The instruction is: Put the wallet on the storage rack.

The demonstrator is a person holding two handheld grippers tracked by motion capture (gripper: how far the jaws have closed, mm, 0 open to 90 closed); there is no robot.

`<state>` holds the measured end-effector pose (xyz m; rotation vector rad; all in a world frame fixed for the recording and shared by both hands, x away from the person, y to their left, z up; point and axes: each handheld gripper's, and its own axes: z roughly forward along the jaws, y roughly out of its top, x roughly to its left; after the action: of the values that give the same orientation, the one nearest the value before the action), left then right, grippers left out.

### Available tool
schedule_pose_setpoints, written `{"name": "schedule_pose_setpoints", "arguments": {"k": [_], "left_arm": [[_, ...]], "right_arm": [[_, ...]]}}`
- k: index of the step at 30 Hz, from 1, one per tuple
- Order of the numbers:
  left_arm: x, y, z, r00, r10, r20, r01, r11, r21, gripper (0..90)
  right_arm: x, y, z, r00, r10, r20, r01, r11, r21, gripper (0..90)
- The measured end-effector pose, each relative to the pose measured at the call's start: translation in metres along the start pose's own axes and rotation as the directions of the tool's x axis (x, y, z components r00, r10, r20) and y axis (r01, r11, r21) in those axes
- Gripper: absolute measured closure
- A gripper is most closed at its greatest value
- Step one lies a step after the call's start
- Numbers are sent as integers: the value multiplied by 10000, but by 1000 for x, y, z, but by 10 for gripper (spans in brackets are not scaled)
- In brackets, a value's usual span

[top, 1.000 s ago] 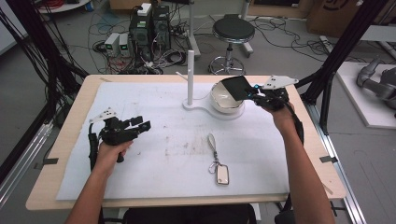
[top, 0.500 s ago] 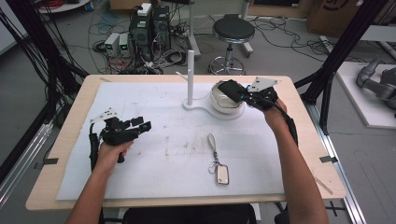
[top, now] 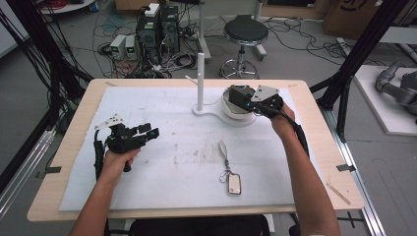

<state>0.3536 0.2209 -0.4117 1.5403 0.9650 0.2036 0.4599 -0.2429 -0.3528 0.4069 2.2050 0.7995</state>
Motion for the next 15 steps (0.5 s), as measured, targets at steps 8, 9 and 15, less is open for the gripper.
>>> {"name": "schedule_pose_setpoints", "arguments": {"k": [8,9,15], "left_arm": [[0,-1,1,10000,-51,27,51,10000,10,419],[0,-1,1,10000,-43,31,43,10000,22,419],[0,-1,1,10000,-50,21,50,10000,21,419]], "right_arm": [[-3,-5,3,9920,1147,-524,-1158,9931,-191,652],[-3,-6,2,9861,1503,-710,-1516,9883,-140,640],[-3,-7,-6,9907,999,-927,-1004,9949,-11,796]]}}
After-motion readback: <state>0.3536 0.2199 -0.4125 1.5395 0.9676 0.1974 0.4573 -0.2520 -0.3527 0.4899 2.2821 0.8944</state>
